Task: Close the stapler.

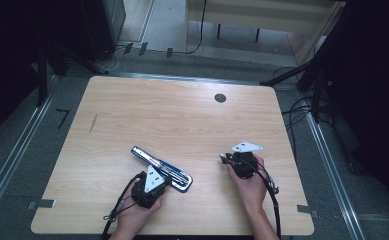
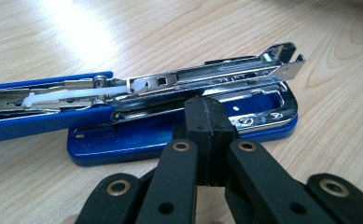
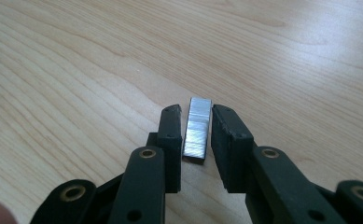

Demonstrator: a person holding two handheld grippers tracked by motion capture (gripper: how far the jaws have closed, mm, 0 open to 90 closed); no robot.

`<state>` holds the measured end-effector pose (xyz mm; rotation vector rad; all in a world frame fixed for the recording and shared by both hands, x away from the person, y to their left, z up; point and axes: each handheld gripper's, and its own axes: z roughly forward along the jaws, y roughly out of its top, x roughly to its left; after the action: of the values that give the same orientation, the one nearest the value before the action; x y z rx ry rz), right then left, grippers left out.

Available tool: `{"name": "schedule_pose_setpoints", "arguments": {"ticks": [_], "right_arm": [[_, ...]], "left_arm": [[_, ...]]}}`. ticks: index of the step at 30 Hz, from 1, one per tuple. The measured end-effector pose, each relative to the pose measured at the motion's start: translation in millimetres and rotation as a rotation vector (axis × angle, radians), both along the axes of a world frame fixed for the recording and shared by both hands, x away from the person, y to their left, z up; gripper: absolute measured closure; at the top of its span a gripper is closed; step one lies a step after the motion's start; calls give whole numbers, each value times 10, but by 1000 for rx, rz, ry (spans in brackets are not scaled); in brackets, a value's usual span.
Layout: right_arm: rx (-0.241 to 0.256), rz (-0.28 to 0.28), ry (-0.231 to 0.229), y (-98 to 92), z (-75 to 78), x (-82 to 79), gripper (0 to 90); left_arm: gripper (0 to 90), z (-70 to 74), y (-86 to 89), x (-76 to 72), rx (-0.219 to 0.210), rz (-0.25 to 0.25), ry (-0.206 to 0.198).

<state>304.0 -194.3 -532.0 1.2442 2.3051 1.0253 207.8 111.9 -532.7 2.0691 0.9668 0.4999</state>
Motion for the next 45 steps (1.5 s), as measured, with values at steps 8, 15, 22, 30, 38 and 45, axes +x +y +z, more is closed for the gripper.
{"name": "schedule_pose_setpoints", "arguments": {"ticks": [8, 15, 22, 30, 38, 45], "right_arm": [[-14, -12, 10, -3, -46, 0, 749], [-10, -16, 8, -9, -55, -6, 791], [-14, -17, 2, -32, -35, -13, 795], [10, 9, -2, -15, 41, -63, 795], [37, 60, -20, 129, 201, -154, 796], [46, 117, -35, 271, 292, -223, 796]], "left_arm": [[900, 0, 0, 0, 0, 0, 0], [900, 0, 0, 0, 0, 0, 0], [900, 0, 3, 3, -5, 1, 4], [900, 1, 13, 11, -12, -4, 11], [900, 3, 21, 19, -16, -10, 16], [900, 3, 27, 24, -21, -11, 21]]}}
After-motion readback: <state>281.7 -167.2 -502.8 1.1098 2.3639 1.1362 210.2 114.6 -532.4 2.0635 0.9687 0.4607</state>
